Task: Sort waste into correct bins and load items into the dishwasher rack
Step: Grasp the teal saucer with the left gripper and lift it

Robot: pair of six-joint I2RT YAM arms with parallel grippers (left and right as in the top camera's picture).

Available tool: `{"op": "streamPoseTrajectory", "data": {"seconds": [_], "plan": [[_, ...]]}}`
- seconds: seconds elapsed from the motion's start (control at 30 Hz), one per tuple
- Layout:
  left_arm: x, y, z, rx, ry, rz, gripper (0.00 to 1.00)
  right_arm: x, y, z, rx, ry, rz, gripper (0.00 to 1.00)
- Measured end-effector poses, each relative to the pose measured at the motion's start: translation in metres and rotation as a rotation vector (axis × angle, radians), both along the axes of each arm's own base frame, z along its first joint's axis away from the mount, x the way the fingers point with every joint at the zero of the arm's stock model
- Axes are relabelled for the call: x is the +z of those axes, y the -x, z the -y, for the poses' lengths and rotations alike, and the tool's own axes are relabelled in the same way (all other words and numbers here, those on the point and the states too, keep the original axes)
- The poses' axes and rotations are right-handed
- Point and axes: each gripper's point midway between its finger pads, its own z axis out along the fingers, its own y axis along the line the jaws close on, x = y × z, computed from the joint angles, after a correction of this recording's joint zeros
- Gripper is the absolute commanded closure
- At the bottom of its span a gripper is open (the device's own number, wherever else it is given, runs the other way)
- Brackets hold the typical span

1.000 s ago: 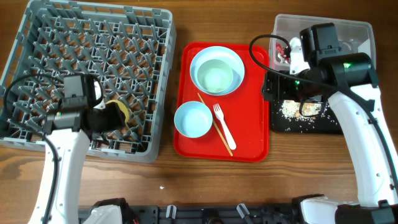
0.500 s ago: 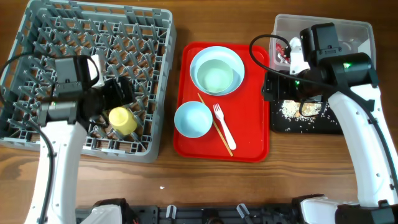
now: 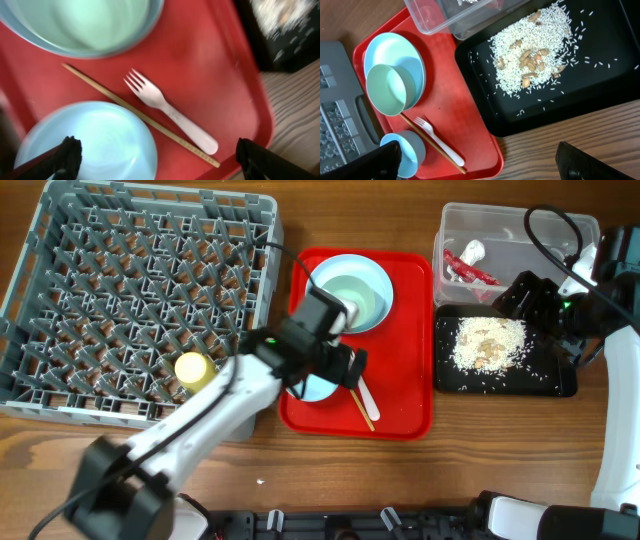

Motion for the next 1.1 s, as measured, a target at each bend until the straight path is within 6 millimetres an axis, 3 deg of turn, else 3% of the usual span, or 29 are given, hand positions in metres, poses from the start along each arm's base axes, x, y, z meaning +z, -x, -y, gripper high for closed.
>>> {"op": "streamPoseTrajectory", "data": {"seconds": [0.07, 0.13, 0.2, 0.27, 0.47, 0.6, 0.77, 0.87, 0.93, 1.03, 1.1], "plan": [[-0.045, 0.014, 0.014, -0.05, -0.098, -0.071, 0.23, -0.001, 0.0, -0.001, 0.002, -0.005, -0.001, 0.0], [-0.077, 0.024, 0.017, -0.073, -0.172, -0.121, 0.45, -0.005, 0.002, -0.002, 0.009, -0.007, -0.014, 0.0], [-0.093, 0.026, 0.014, -0.076, -0.21, -0.144, 0.53, -0.006, 0.003, -0.002, 0.022, -0.002, -0.014, 0.0], [-0.101, 0.025, 0.011, -0.071, -0.237, -0.152, 0.6, -0.006, 0.003, -0.002, 0.026, -0.001, -0.014, 0.0], [-0.107, 0.03, 0.004, -0.068, -0.273, -0.177, 0.71, -0.006, 0.003, -0.002, 0.026, -0.001, -0.014, 0.0], [-0.114, 0.034, 0.0, -0.066, -0.297, -0.199, 0.96, -0.007, 0.004, -0.002, 0.026, -0.002, -0.017, 0.0], [-0.108, 0.026, -0.002, -0.056, -0.314, -0.161, 0.96, -0.007, 0.004, -0.002, 0.026, -0.003, -0.02, 0.0], [-0.093, 0.028, -0.002, -0.047, -0.291, -0.15, 0.96, -0.007, 0.005, -0.002, 0.026, -0.003, -0.023, 0.01], [-0.072, 0.03, -0.003, -0.044, -0.26, -0.132, 0.96, -0.007, 0.005, -0.002, 0.026, -0.003, -0.023, 0.0], [0.021, 0.012, -0.005, 0.008, -0.052, 0.037, 0.96, -0.007, 0.005, -0.002, 0.026, -0.003, -0.024, 0.0], [0.064, -0.006, -0.033, 0.077, 0.056, 0.103, 0.96, -0.008, 0.006, -0.002, 0.026, -0.004, -0.026, 0.0]]}}
